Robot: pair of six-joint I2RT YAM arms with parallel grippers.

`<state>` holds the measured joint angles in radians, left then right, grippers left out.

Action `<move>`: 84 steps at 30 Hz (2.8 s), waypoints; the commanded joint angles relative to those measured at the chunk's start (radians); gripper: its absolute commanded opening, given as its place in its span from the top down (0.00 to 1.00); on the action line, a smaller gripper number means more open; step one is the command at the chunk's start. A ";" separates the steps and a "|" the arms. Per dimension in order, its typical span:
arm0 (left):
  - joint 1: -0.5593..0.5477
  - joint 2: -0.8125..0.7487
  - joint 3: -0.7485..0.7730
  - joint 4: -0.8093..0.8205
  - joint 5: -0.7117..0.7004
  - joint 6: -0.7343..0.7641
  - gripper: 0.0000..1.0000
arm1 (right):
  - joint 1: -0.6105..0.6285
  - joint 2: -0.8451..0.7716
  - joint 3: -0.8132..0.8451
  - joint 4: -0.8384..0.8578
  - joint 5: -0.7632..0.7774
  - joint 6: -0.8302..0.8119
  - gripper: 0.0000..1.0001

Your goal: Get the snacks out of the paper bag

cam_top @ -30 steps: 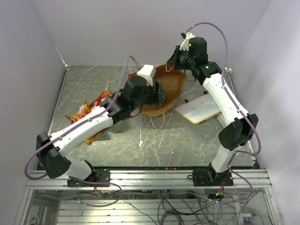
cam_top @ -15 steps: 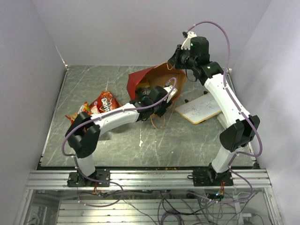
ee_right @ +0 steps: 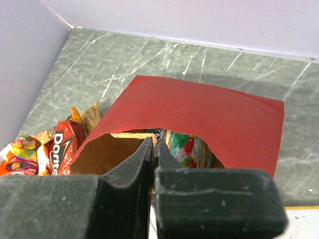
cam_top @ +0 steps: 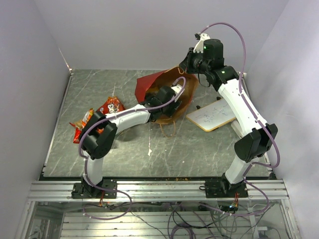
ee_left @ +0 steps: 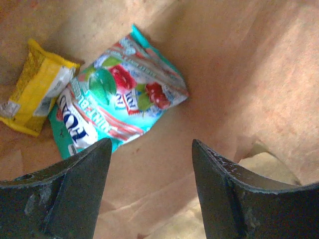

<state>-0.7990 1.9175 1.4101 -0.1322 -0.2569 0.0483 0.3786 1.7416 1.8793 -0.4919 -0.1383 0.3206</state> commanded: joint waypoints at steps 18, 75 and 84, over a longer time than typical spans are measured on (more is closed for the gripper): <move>0.075 0.174 0.082 0.205 0.279 0.299 0.22 | -0.009 0.014 0.056 -0.059 -0.037 0.044 1.00; 0.038 -0.248 0.095 -0.009 0.338 -0.089 0.93 | -0.007 -0.021 0.008 0.024 -0.047 0.060 1.00; 0.027 -0.262 0.226 0.005 0.363 -0.160 0.93 | -0.006 0.004 0.067 0.008 -0.047 0.036 1.00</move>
<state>-0.7631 1.6947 1.5536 -0.1719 0.0689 -0.0620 0.3744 1.7348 1.8961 -0.4988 -0.1867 0.3779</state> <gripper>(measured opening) 0.076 0.010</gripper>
